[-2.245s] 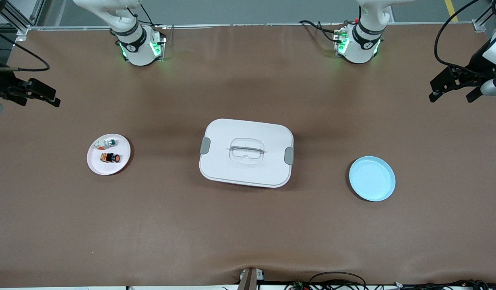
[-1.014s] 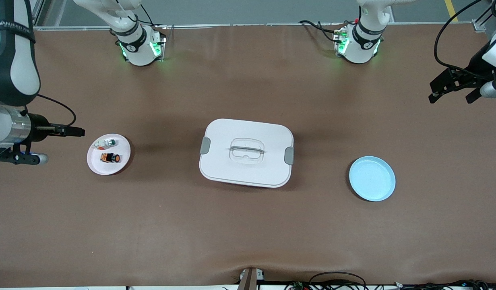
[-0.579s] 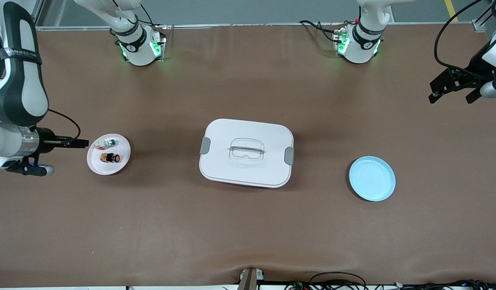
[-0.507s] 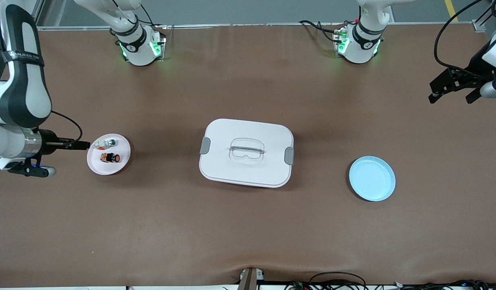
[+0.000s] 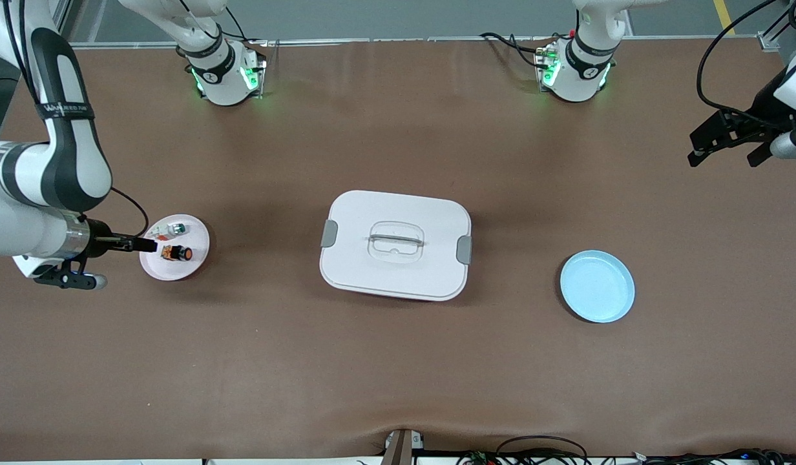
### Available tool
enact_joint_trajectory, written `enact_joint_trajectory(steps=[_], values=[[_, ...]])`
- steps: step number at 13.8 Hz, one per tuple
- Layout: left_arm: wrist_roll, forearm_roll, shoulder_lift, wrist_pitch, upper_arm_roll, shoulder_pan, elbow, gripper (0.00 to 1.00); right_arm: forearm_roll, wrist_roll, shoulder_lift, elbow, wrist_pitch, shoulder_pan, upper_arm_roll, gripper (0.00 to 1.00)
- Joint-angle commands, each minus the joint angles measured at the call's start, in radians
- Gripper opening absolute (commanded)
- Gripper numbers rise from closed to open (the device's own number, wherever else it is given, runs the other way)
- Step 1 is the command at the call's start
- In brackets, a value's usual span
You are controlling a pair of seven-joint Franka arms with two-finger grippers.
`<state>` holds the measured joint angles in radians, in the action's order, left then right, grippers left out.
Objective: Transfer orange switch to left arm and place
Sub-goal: 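Move the right gripper over the white plate toward the black switch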
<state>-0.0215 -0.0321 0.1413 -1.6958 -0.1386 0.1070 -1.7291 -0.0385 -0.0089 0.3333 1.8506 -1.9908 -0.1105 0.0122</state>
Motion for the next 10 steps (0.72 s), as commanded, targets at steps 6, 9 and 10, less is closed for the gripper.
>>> enact_joint_trajectory(steps=[6,9,10], values=[[-0.005,-0.002,-0.025,0.021,0.001,0.002,0.043,1.0,-0.004,-0.036,-0.028,0.222,-0.301,-0.011,-0.009,1.0],[-0.006,-0.002,-0.025,0.021,0.001,0.002,0.043,1.0,-0.003,-0.043,-0.023,0.283,-0.414,-0.006,-0.011,1.0],[-0.006,-0.002,-0.025,0.021,0.002,0.003,0.043,1.0,-0.003,-0.055,-0.019,0.285,-0.425,-0.003,-0.011,1.0]])
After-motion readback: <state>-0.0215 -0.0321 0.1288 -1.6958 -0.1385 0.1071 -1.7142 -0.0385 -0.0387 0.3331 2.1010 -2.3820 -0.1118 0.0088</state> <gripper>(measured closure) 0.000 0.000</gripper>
